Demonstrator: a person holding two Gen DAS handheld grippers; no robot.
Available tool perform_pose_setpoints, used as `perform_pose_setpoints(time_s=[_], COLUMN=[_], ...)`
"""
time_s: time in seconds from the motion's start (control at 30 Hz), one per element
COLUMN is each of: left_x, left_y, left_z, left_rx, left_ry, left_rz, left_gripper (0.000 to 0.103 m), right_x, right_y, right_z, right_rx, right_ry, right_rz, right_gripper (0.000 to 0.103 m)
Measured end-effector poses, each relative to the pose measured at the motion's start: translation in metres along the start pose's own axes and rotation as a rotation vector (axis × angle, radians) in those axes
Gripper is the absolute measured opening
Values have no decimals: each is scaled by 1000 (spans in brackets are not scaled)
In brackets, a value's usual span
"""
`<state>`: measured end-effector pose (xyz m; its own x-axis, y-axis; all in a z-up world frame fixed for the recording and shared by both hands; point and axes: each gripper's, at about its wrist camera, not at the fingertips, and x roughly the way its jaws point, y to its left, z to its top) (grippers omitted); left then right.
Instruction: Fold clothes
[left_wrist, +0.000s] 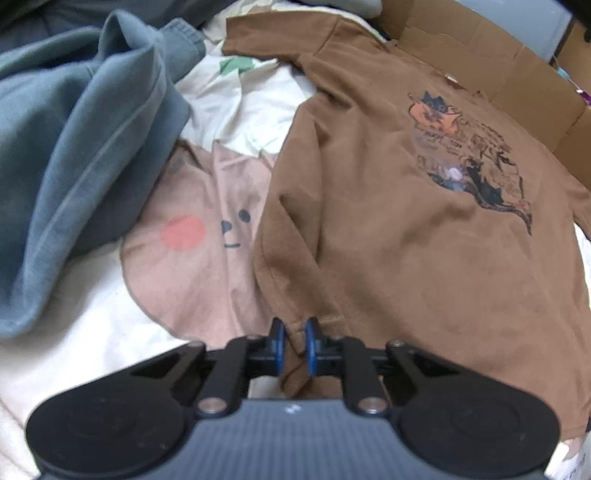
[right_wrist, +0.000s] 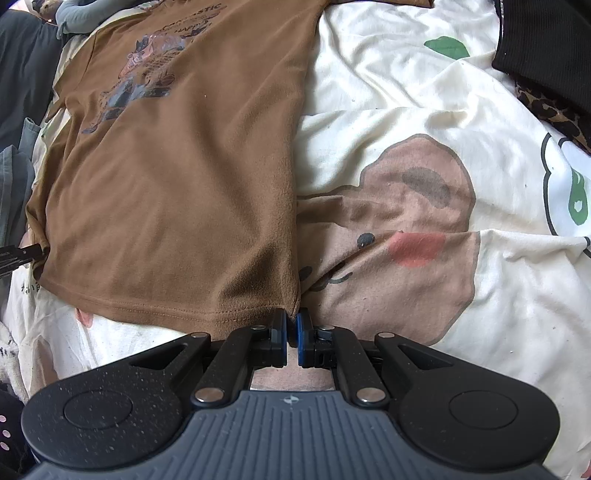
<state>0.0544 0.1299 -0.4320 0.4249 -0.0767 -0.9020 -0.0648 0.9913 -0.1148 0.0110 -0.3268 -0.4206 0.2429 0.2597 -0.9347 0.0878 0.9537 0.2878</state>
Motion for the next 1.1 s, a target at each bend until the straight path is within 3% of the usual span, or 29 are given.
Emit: perform_pose_setpoints(time_s=[0.27, 0.57, 0.83, 1.1], left_x=[-48, -99, -133, -163], left_y=[22, 54, 61, 58], left_z=[21, 55, 49, 51], left_rx=[46, 42, 50, -13], left_ry=[-42, -83, -49, -112], left_rz=[-3, 3, -13, -78], left_gripper=[5, 4, 4, 4], right_x=[-20, -58, -102, -124], right_y=[2, 7, 2, -2], right_z=[6, 21, 38, 51], right_rx=[-4, -46, -52, -24], right_ry=[4, 14, -7, -43], right_rz=[24, 31, 29, 34], right_gripper=[3, 2, 2, 2])
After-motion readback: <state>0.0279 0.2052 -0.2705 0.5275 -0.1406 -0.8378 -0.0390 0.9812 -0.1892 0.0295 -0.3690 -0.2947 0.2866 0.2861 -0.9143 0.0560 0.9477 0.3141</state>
